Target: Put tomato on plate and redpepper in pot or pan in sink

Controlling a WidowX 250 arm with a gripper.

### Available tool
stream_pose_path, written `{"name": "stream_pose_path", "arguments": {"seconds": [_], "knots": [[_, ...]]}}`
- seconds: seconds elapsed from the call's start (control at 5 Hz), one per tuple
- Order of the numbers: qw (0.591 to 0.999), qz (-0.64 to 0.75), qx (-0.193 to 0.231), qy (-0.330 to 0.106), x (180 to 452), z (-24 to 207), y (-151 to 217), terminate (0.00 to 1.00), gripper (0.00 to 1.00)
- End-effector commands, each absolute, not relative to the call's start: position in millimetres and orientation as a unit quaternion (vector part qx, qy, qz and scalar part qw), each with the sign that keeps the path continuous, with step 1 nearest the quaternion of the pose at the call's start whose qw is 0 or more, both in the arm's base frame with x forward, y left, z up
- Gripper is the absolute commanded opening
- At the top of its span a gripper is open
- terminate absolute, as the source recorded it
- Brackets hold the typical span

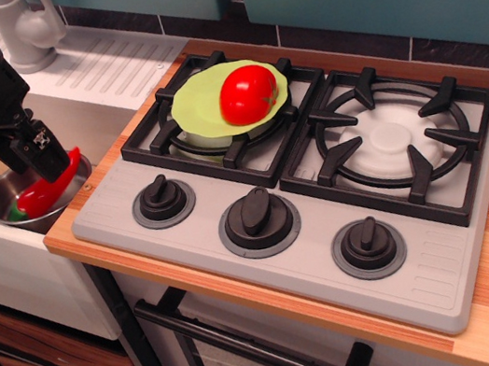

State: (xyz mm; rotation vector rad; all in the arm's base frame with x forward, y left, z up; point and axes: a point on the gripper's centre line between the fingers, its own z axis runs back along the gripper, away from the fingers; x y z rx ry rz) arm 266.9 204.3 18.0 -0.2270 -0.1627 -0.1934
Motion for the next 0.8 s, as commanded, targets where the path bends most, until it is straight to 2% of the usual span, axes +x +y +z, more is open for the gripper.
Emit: {"name": "stream_pose_path", "arguments": {"seconds": [0.0, 0.2, 0.6], "knots": [[0.990, -0.102, -0.056, -0.081, 275, 92, 194, 0.00, 1.00], [0.993, -0.099, -0.033, -0.060, 275, 138, 181, 0.00, 1.00], [0.992, -0.125, 0.028, -0.007, 283, 186, 159, 0.00, 1.00]]}}
